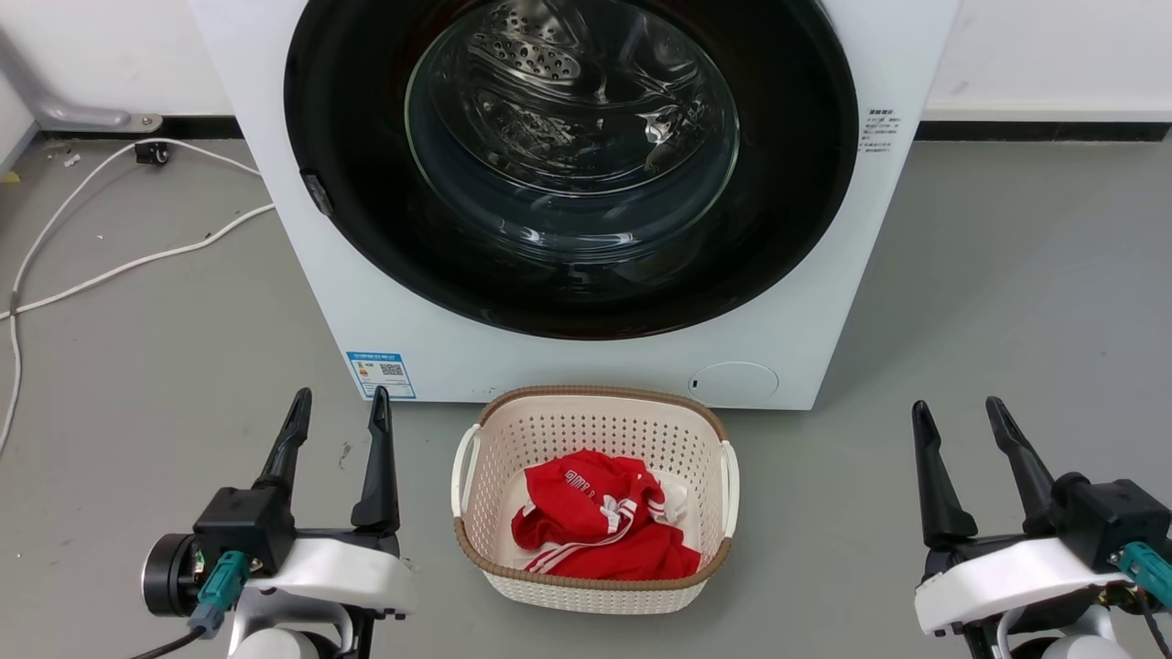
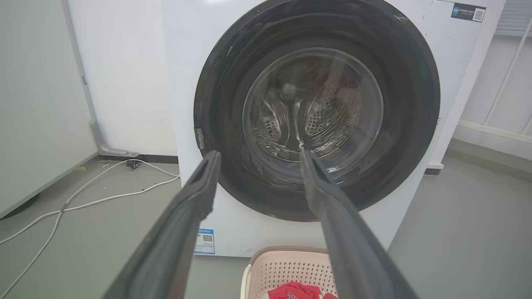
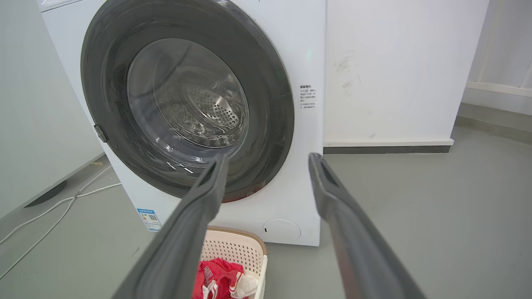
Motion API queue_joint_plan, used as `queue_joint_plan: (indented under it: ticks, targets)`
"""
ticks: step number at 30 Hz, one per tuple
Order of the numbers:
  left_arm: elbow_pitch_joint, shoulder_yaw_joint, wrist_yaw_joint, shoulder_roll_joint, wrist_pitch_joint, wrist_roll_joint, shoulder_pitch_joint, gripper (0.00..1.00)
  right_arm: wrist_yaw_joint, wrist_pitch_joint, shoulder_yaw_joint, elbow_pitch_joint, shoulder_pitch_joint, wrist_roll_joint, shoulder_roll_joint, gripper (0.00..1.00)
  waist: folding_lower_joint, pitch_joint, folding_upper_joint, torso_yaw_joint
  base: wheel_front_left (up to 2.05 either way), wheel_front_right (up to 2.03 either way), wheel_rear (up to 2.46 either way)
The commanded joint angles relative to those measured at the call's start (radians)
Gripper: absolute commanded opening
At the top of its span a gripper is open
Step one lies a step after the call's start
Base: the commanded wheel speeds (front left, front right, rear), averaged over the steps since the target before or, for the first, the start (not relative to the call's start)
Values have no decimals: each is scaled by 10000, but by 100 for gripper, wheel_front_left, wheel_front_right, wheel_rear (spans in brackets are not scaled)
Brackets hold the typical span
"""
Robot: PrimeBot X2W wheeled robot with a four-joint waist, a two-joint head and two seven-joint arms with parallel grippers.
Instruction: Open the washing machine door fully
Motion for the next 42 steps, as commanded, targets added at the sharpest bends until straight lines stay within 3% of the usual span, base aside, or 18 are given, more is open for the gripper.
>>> queue_joint_plan:
  ticks: [1,25,42]
  targets:
    - [-70,-33,20,64,-98,269,48,100,-3,-85,39,-88,51,-219,17,100,0,-4,-1,-5,0,0,0]
    - [51,-108,91,-98,-514,1786,154,100,-3,-444,188,72,112,-1071,32,100,0,-32,-1,-12,0,0,0]
    - [121,76,-39,-276,-506,1726,194,100,-3,-561,229,304,53,-891,32,100,0,-20,-1,-46,0,0,0]
